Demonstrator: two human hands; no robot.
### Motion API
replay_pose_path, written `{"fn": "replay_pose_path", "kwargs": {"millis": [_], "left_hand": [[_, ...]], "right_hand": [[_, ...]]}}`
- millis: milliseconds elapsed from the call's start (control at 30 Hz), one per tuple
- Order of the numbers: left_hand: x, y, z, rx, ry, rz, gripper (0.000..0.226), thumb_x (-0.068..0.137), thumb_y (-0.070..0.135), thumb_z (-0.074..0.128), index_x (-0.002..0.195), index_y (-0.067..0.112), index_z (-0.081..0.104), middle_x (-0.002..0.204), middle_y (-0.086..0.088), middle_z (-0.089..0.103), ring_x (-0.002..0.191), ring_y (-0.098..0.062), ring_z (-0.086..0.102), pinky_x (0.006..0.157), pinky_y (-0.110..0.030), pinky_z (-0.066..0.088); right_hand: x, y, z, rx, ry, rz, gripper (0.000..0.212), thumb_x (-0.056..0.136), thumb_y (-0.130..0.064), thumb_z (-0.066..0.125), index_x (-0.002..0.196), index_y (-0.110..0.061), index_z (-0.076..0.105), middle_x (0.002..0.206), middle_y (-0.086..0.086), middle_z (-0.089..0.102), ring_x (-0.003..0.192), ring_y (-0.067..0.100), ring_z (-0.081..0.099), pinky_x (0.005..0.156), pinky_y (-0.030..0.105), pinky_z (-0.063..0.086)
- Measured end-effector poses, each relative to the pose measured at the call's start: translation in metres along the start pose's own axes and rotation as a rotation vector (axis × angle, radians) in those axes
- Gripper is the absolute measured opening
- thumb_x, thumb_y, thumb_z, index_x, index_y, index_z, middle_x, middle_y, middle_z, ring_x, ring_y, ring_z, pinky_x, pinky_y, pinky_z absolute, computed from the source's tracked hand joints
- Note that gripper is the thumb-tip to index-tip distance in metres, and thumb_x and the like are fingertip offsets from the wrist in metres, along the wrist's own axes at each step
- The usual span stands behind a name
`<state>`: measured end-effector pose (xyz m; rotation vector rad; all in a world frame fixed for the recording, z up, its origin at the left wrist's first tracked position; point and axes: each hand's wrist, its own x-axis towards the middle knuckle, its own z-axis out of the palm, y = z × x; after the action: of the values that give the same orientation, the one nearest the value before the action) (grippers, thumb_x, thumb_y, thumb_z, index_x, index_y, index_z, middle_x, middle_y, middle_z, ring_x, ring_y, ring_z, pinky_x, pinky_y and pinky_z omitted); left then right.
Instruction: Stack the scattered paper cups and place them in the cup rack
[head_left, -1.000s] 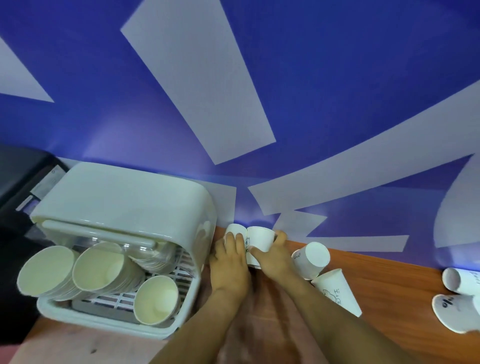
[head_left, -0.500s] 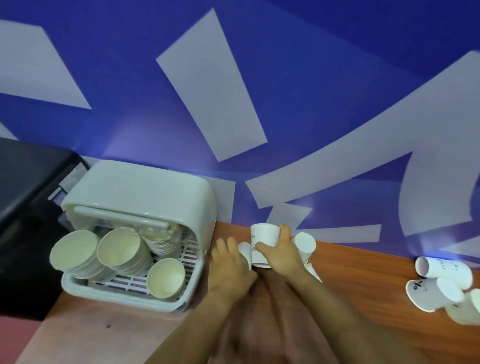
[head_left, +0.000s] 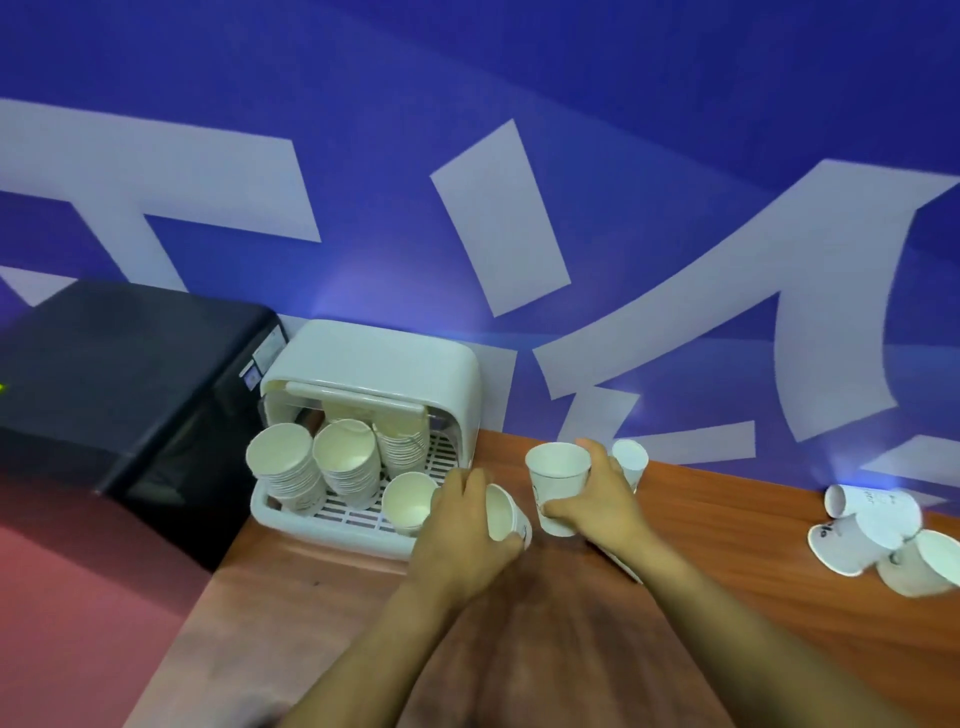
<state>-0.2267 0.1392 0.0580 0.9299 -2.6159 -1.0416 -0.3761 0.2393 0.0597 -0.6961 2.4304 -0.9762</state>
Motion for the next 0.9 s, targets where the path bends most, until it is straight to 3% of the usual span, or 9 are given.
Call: {"fn": "replay_pose_path", "kwargs": {"millis": [100,400,700,900], "left_hand": [[-0.011,-0.004,-0.018,-0.02,0.02,0.012,0.061,0.075,0.036,0.066,0.129,0.018,0.042,0.125,0.0,0.042,0.117,-0.021,0.042,0.096,-0.032,0.038],[-0.033,-0.019,-0.053,0.018,0.027,0.033,0.059,0.072,0.041,0.066,0.124,0.024,0.045,0.117,0.001,0.044,0.11,-0.021,0.045,0.092,-0.032,0.041],[-0.047,-0.027,0.001,0.223,-0.118,0.016,0.055,0.07,0.045,0.067,0.111,0.019,0.041,0.113,-0.001,0.044,0.107,-0.026,0.047,0.084,-0.039,0.047],[-0.036,-0.023,0.023,0.281,-0.128,0.024,0.052,0.071,0.035,0.065,0.113,0.02,0.039,0.116,0.001,0.048,0.11,-0.025,0.047,0.085,-0.038,0.04]], "right_hand": [[-0.013,-0.006,0.004,-0.006,-0.027,-0.035,0.073,0.055,-0.026,0.084,0.118,-0.026,0.047,0.113,-0.005,0.054,0.106,0.017,0.052,0.088,0.036,0.047],[-0.039,-0.017,0.017,-0.014,0.001,-0.119,0.072,0.056,-0.025,0.08,0.117,-0.029,0.043,0.109,-0.008,0.057,0.1,0.016,0.055,0.084,0.04,0.052],[-0.072,0.019,0.029,-0.085,-0.057,-0.015,0.089,0.058,-0.026,0.077,0.135,-0.027,0.034,0.121,-0.004,0.049,0.111,0.017,0.049,0.089,0.032,0.044],[-0.078,0.042,0.024,-0.11,-0.049,0.04,0.077,0.057,-0.026,0.077,0.122,-0.032,0.036,0.113,-0.005,0.051,0.105,0.016,0.049,0.087,0.037,0.047]]}}
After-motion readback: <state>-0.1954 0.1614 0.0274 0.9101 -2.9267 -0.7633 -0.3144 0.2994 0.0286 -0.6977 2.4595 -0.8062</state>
